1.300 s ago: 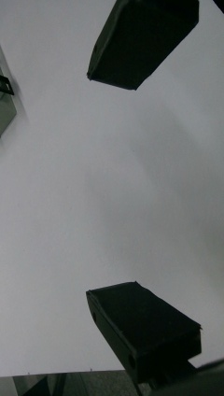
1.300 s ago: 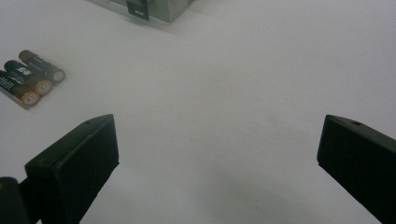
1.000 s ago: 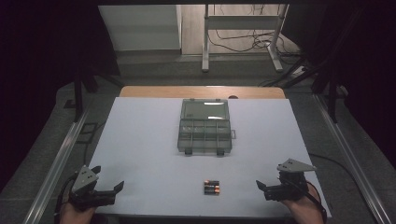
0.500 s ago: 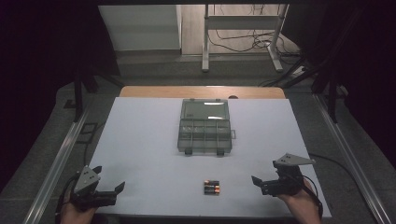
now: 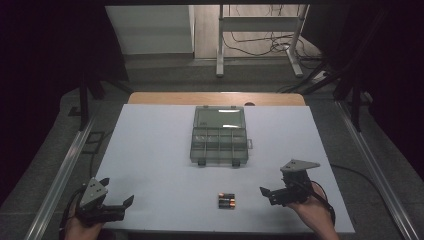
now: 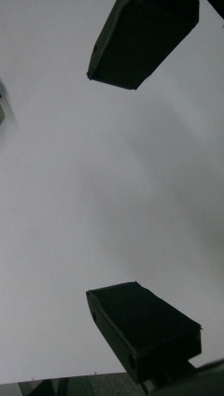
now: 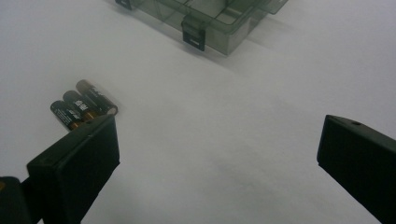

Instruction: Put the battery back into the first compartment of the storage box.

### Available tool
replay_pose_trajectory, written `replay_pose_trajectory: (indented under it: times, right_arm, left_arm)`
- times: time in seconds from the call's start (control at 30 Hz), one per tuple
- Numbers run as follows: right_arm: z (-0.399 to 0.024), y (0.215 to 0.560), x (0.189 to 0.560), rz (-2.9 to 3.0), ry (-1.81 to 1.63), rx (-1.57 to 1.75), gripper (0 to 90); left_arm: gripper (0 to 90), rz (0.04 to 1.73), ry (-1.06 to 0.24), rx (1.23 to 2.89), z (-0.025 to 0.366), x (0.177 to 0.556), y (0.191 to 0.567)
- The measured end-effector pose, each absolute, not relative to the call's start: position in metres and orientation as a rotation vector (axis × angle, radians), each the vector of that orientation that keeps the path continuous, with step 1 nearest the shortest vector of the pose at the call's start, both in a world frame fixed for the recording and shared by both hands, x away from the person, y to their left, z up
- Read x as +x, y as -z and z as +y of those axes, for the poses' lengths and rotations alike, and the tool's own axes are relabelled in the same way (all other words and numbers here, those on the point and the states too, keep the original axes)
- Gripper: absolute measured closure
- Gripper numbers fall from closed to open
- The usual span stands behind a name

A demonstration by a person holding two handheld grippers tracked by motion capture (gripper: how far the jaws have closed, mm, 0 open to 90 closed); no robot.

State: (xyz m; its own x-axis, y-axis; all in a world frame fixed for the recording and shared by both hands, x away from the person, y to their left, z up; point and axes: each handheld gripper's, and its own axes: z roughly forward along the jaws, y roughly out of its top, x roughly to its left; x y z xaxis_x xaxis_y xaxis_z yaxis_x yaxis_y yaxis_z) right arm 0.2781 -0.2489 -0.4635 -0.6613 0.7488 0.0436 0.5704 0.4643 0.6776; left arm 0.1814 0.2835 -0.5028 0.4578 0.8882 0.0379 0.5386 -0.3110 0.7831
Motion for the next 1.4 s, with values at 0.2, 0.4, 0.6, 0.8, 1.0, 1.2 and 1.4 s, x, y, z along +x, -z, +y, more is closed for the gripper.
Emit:
replay_pose_trajectory:
  times: [0.2, 0.4, 0.6, 0.8, 1.0, 1.2, 1.4]
  right_arm:
    - [-0.237, 0.465, 0.283, 2.496, -0.945, 1.111, 0.0]
    - [-0.222, 0.465, 0.285, 2.556, -0.898, 1.057, 0.0]
    - [-0.207, 0.467, 0.288, 2.603, -0.856, 1.016, 0.6]
    - [-0.192, 0.468, 0.291, 2.636, -0.831, 0.96, 8.3]
    - [-0.174, 0.471, 0.294, 2.709, -0.78, 0.887, 19.2]
    - [-0.16, 0.475, 0.295, 2.778, -0.753, 0.832, 32.5]
    - [-0.146, 0.481, 0.295, 2.842, -0.707, 0.768, 45.5]
  left_arm:
    - [1.6, 1.188, -0.616, 1.993, 0.284, 0.182, 0.503]
    - [1.5, 1.182, -0.617, 1.995, 0.283, 0.182, 0.503]
    - [1.5, 1.184, -0.614, 1.991, 0.284, 0.182, 0.503]
    - [1.5, 1.185, -0.607, 1.988, 0.285, 0.182, 0.503]
    - [1.6, 1.186, -0.602, 1.988, 0.285, 0.182, 0.503]
    - [1.6, 1.184, -0.602, 1.993, 0.285, 0.182, 0.503]
    - [1.6, 1.183, -0.602, 1.994, 0.285, 0.182, 0.503]
